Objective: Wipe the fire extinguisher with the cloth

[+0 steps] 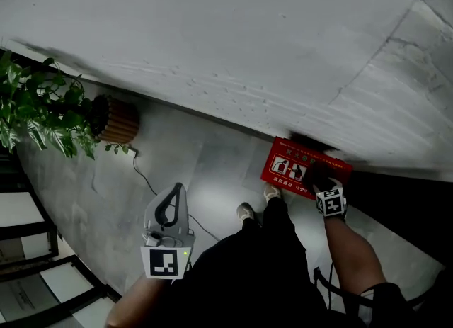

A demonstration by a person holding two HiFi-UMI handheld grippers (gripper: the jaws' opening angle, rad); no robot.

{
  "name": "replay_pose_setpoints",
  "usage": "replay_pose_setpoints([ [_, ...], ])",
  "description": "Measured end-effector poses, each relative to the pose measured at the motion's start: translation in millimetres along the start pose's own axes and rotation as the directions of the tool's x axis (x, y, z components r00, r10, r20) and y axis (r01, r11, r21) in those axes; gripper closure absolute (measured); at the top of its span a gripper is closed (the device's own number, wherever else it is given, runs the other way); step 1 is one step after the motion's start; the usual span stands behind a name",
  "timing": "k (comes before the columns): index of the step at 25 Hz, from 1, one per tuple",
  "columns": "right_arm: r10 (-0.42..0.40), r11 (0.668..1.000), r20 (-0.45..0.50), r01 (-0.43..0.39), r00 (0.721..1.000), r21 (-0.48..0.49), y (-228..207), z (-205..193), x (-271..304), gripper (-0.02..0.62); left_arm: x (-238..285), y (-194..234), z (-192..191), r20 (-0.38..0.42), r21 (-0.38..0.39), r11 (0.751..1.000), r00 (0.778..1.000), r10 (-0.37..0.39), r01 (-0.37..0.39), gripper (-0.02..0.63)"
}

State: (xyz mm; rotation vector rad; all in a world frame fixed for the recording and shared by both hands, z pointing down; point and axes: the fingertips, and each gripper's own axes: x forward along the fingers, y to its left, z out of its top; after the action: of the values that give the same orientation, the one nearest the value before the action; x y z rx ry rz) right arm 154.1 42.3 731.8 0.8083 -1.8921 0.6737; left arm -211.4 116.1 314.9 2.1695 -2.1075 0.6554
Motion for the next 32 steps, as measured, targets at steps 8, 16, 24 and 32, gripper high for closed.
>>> replay_pose_setpoints([
  [8, -0.008, 0.998, -0.063, 0.012, 0.998, 0.065, -0.7, -11.6, 12.7, 0.428, 20.4, -23.7, 7.5, 0.02, 0.008, 0.998, 0.998, -0.068, 0.068, 0.606],
  [16, 0.009, 1.0, 0.075, -0.012, 0.997, 0.028, 4.9, 29.8, -25.0, 0.523, 73.8, -83.1, -1.3, 0.012, 0.01, 0.968, 0.968, -0.25, 0.25, 0.606],
  [24, -0.025, 0.995, 0.203, 0.005, 0.979, 0.1, 23.7, 58.3, -71.0, 0.525, 111.2, -140.4, 59.4, 0.174, 0.157, 0.886, 0.871, -0.459, 0.436, 0.606],
  [32, -0.1, 0.985, 0.209, 0.067, 0.973, 0.161, 51.5, 98.0, -76.6, 0.525, 143.3, -121.3, 31.3, 0.188, 0.176, 0.86, 0.841, -0.507, 0.479, 0.606],
])
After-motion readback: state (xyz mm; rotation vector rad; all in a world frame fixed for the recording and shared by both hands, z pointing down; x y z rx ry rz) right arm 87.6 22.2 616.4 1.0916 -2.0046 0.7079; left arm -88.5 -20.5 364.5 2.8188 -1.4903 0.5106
